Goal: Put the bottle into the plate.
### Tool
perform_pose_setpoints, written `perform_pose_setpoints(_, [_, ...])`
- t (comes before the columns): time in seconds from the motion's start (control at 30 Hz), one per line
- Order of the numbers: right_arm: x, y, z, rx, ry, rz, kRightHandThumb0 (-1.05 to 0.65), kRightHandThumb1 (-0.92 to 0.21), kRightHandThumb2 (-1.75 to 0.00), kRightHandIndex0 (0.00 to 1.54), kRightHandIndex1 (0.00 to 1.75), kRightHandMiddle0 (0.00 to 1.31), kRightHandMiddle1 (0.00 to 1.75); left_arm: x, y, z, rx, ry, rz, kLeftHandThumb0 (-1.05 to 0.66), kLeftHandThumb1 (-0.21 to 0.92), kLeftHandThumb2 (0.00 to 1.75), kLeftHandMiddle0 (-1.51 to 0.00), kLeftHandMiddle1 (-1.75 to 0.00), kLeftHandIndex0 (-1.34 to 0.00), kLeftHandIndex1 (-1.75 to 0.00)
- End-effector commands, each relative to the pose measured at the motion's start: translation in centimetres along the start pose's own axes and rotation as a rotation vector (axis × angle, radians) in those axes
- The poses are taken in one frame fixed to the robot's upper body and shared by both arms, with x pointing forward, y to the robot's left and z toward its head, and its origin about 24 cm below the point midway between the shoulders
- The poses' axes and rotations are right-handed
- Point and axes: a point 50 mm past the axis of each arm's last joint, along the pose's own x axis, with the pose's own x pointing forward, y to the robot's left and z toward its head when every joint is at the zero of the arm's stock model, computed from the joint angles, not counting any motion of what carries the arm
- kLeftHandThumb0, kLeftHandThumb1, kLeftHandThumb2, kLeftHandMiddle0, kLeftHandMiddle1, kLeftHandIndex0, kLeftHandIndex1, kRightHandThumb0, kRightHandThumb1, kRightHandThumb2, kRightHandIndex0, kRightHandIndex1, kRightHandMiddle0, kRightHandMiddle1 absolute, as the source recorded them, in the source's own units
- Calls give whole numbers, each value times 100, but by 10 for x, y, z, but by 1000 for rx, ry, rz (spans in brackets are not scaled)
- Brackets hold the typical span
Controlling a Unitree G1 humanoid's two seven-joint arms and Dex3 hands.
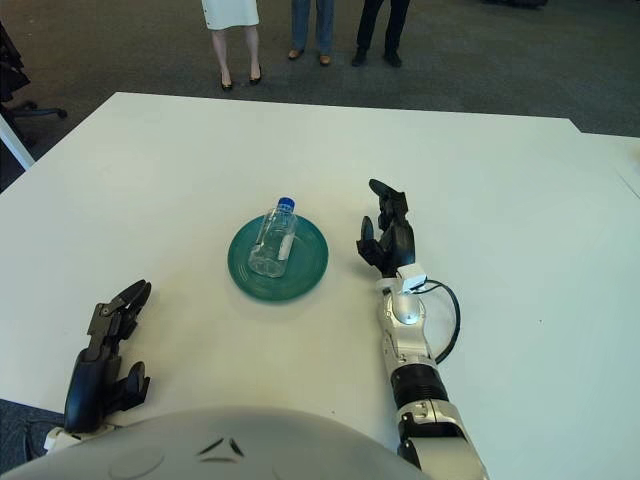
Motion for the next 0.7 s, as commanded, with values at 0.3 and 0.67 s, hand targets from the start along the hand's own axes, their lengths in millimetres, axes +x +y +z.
perform_pose_setpoints(0.3, [-1,7,-9,66,236,-122,-68,-92,-74,31,1,0,68,168,-35,50,-146,-137,-62,-78,92,72,-37,-1,0,-76])
perform_pose_setpoints(0.67, [8,11,-12,54,299,-146,-68,-92,-75,30,0,0,62,178,-40,46,-163,-71,-86,-78,92,76,-34,0,0,-74])
